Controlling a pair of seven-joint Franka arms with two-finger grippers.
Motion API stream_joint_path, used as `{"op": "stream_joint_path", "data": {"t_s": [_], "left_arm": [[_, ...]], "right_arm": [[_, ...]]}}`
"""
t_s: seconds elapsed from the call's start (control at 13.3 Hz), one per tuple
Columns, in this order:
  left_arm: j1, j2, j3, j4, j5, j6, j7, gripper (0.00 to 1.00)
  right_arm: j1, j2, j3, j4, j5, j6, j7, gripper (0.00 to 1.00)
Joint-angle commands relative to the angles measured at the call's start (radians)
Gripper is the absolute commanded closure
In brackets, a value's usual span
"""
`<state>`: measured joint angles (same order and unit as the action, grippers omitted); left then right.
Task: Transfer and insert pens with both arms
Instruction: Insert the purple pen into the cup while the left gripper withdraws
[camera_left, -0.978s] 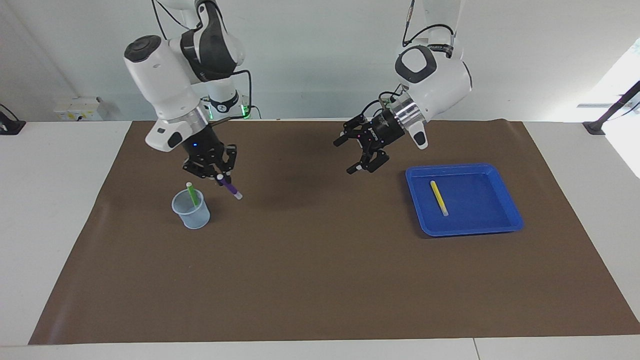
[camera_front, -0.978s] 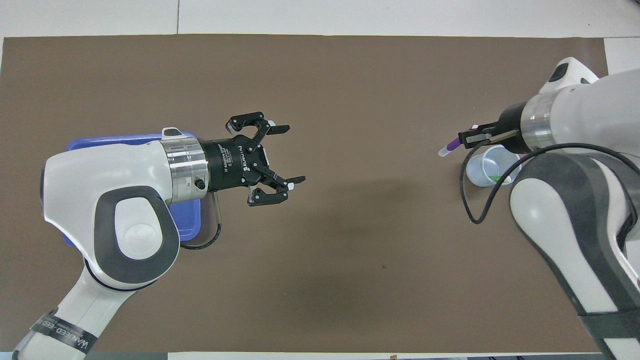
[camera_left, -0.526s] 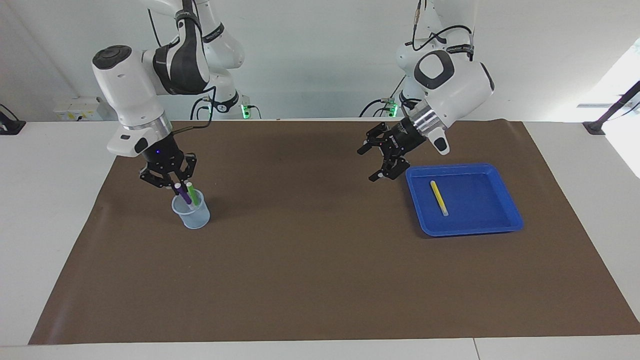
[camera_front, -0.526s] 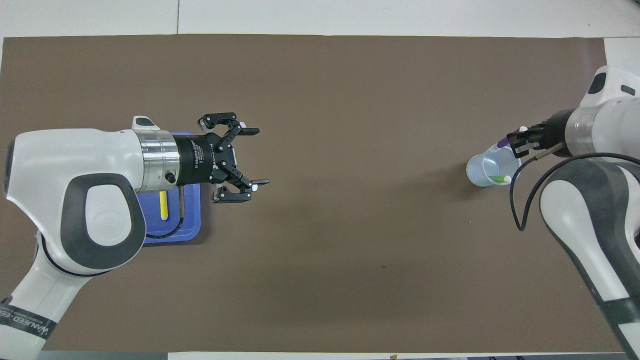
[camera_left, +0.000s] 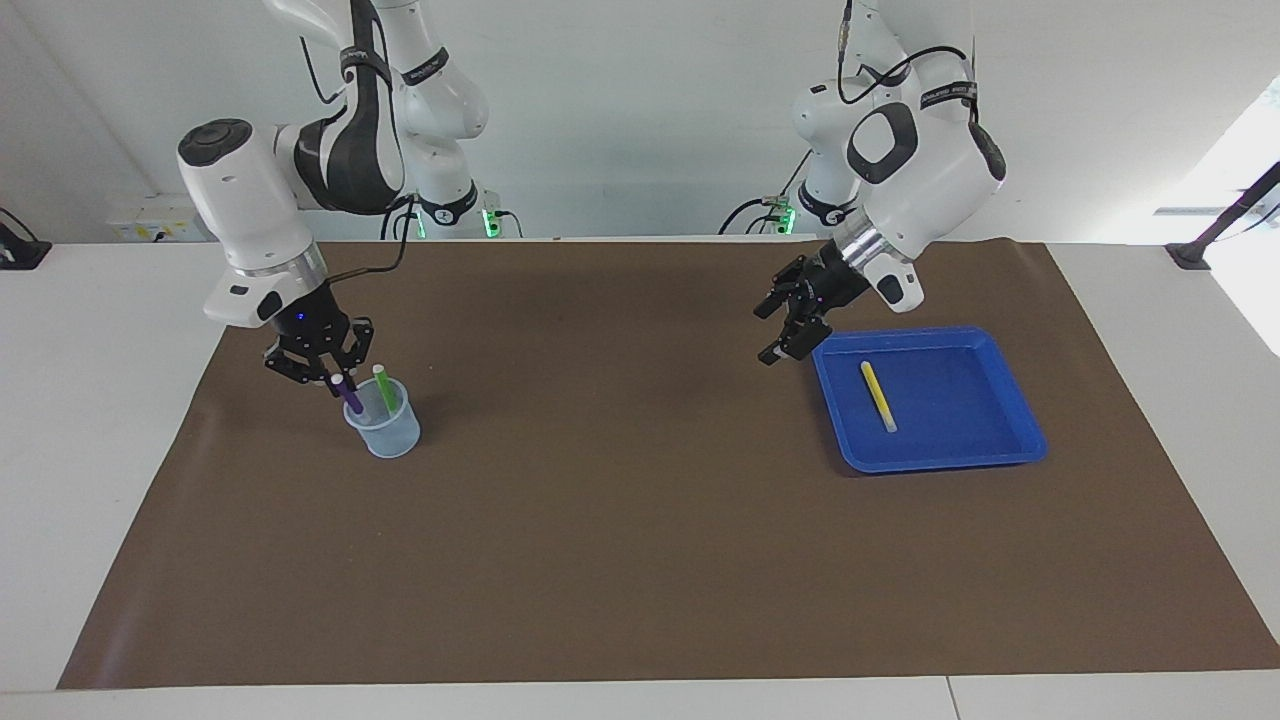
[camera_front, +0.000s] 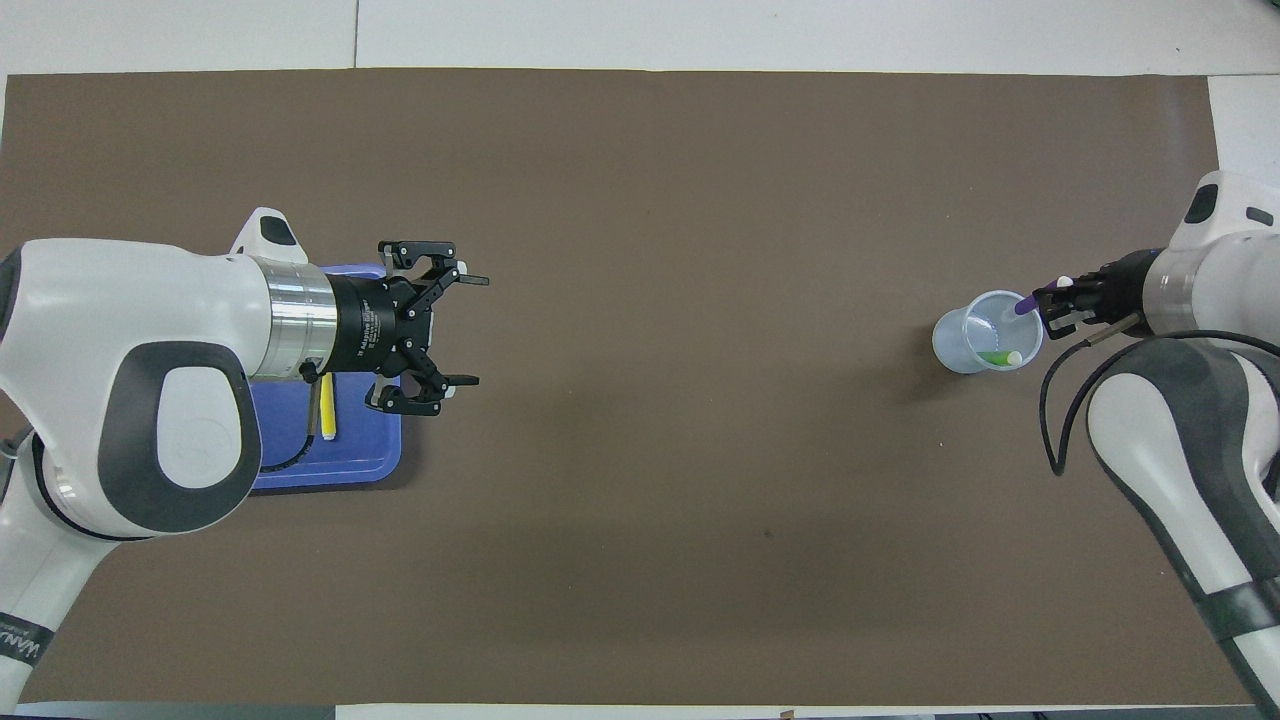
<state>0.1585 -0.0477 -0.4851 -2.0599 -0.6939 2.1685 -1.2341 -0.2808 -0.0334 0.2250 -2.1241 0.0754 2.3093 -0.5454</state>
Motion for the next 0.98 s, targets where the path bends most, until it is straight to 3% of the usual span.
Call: {"op": "stream_joint_path", "data": {"t_s": [0.0,0.45,0.68,0.9], "left_arm": [[0.088,-0.017,0.000,-0.017,0.084,-0.081,0.208,0.00],[0.141,0.038,0.000,-0.022,0.359,-0.118,0.684,0.00],[0.147,0.095,0.000,-0.022,0.547,-0.107,0.965,0.00],[0.150,0.138,0.000,-0.022,0.668,-0.079,1.151,0.00]], "right_arm": [[-0.020,-0.028,0.016,-0.074,-0.016,0.068,-0.014,1.00],[-0.021,0.000,0.016,-0.114,-0.014,0.134,-0.014,1.00],[-0.021,0.000,0.016,-0.120,-0.016,0.137,-0.004,0.39],[-0.020,0.010,0.017,-0.102,-0.013,0.137,0.002,0.08]]}}
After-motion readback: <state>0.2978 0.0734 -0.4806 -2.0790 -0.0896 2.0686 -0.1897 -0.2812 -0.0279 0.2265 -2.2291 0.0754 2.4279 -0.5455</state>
